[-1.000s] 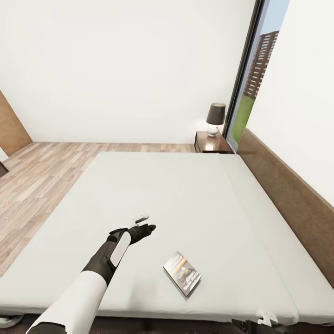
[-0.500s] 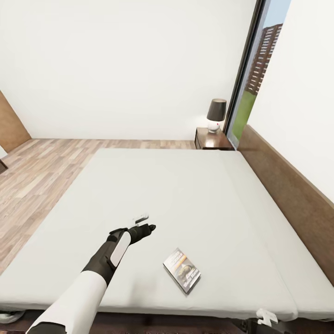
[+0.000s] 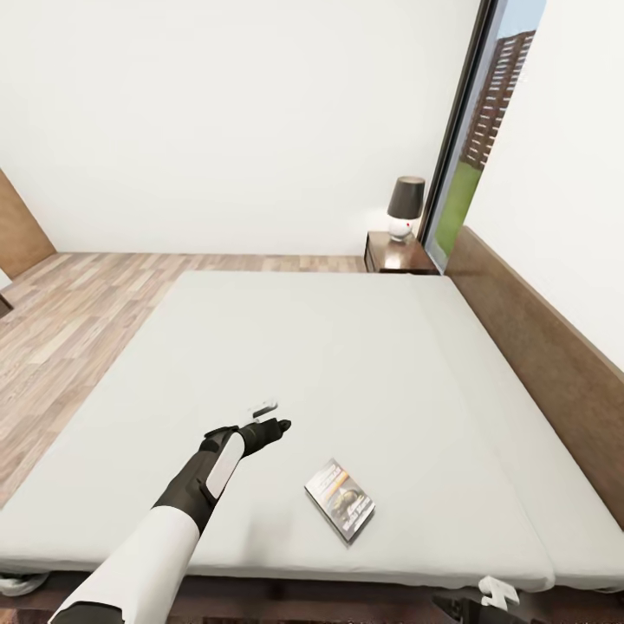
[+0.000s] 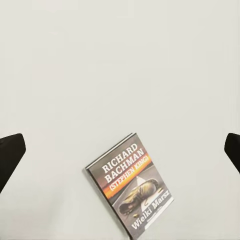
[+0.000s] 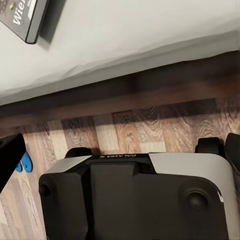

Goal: In the bedroom, move the book from the bed onto either nightstand, and place the two sandals side by side next to the bed.

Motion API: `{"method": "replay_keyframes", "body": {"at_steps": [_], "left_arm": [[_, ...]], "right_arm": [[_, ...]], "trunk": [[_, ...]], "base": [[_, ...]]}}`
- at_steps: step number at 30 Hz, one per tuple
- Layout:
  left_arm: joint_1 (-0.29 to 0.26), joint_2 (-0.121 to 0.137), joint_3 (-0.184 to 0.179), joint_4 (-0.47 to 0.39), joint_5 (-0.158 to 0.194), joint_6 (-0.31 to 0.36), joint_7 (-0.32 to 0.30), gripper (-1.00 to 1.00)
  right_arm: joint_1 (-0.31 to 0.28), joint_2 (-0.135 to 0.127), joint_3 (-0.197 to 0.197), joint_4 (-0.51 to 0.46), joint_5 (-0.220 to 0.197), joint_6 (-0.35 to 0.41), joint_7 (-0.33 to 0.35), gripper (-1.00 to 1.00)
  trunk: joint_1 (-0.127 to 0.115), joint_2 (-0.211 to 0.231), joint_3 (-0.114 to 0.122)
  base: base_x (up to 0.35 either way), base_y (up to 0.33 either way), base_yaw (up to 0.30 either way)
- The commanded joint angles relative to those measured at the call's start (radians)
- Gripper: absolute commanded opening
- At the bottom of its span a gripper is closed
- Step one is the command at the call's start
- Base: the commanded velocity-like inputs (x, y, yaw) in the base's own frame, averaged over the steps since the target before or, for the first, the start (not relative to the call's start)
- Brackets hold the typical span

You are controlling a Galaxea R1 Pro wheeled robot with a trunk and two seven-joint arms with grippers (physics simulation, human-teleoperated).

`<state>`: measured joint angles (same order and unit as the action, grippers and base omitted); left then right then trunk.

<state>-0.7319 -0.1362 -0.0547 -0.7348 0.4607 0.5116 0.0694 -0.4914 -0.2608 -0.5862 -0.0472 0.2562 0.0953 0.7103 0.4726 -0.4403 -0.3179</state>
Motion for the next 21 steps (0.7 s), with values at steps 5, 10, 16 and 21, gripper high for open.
{"method": "replay_keyframes", "body": {"at_steps": [5, 10, 16, 21], "left_arm": [[-0.001, 0.0, -0.002, -0.002, 0.01, 0.004, 0.007, 1.0], [-0.001, 0.001, -0.002, -0.002, 0.01, 0.004, 0.007, 1.0], [0.0, 0.001, -0.002, -0.002, 0.01, 0.004, 0.007, 1.0], [0.0, 0.001, -0.002, -0.002, 0.01, 0.004, 0.007, 1.0]], "right_arm": [[0.0, 0.0, -0.008, -0.002, 0.006, 0.009, 0.005, 1.0], [0.0, 0.0, -0.009, -0.002, 0.006, 0.009, 0.005, 1.0], [-0.001, 0.0, -0.009, -0.002, 0.006, 0.009, 0.005, 1.0], [-0.001, 0.0, -0.009, -0.002, 0.006, 0.009, 0.005, 1.0]], "trunk": [[0.0, -0.002, -0.01], [0.0, -0.002, -0.017], [0.0, -0.002, -0.027], [0.0, -0.002, -0.035]], "base": [[0.0, 0.0, 0.0], [0.0, 0.0, 0.0], [0.0, 0.0, 0.0], [0.0, 0.0, 0.0]]}}
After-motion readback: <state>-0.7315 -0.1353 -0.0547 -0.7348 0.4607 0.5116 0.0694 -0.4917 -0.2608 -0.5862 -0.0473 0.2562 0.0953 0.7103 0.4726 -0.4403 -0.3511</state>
